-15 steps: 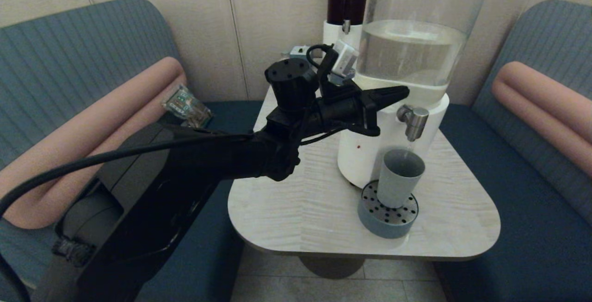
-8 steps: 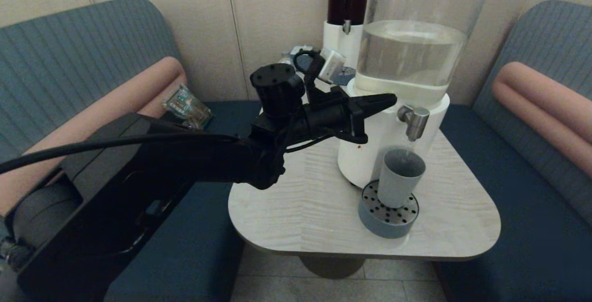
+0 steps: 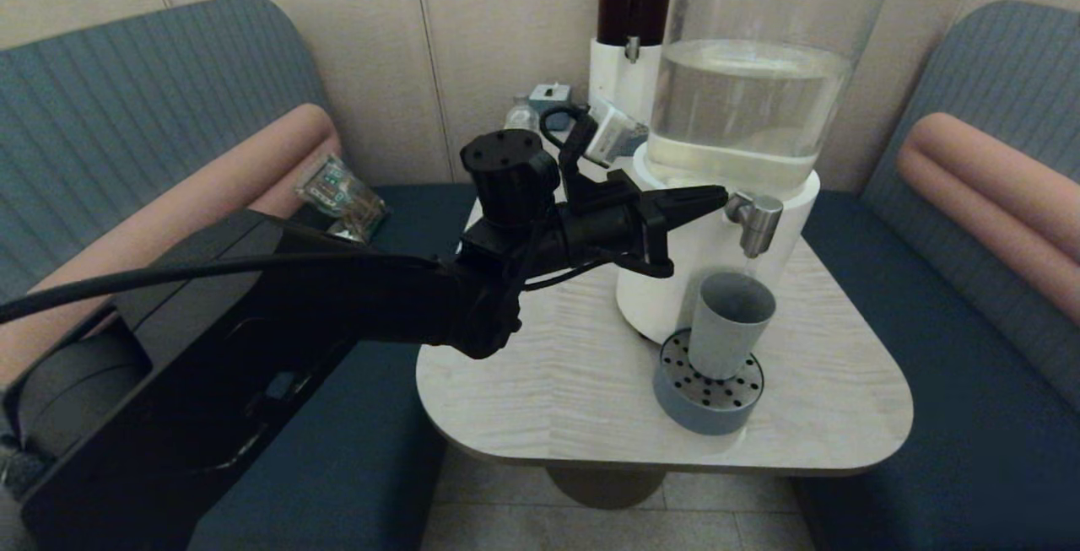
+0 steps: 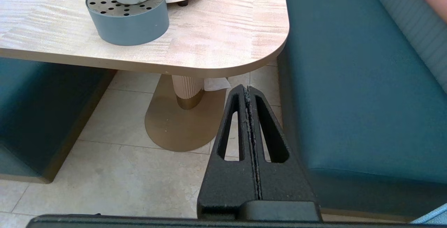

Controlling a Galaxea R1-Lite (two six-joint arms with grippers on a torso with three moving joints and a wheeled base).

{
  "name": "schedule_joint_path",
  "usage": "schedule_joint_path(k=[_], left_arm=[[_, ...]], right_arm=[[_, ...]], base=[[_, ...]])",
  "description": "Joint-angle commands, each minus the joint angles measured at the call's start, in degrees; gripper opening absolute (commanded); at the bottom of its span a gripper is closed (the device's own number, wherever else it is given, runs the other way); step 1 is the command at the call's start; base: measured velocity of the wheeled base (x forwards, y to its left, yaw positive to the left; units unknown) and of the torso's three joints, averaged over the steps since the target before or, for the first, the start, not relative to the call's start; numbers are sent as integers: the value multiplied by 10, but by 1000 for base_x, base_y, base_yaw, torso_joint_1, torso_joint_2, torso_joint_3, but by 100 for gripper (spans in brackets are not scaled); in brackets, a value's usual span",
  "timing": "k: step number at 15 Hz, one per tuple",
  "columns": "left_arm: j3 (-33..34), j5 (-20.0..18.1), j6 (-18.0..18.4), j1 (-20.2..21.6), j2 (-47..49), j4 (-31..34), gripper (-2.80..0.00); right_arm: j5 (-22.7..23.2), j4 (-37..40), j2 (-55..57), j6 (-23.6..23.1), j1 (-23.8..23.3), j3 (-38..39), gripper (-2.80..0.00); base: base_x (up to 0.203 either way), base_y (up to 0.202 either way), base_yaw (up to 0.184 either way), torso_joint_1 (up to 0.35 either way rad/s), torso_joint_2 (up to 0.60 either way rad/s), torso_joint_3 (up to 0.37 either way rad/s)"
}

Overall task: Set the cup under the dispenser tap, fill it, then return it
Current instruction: Turn off the faucet

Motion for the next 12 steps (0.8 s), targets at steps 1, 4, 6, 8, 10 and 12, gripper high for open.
schedule_joint_path(k=[1,4,6,8,10,12], left_arm=[[-12,-3,-1,-4,17,-3,-280],[-40,-3,-2,-5,32,2,-280],[-51,-3,-2,-7,38,12,-280],[-60,-3,-2,-9,41,14,-280],[-70,-3,-2,-9,45,21,-280],[-80,-3,-2,-10,47,27,-280]], right_arm=[[0,0,0,0,0,0,-280],[0,0,0,0,0,0,-280],[0,0,0,0,0,0,-280],[0,0,0,-1,0,0,-280],[0,0,0,0,1,0,-280],[0,0,0,0,0,0,-280]], base=[[0,0,0,0,0,0],[0,0,0,0,0,0],[0,0,0,0,0,0],[0,0,0,0,0,0],[0,0,0,0,0,0],[0,0,0,0,0,0]])
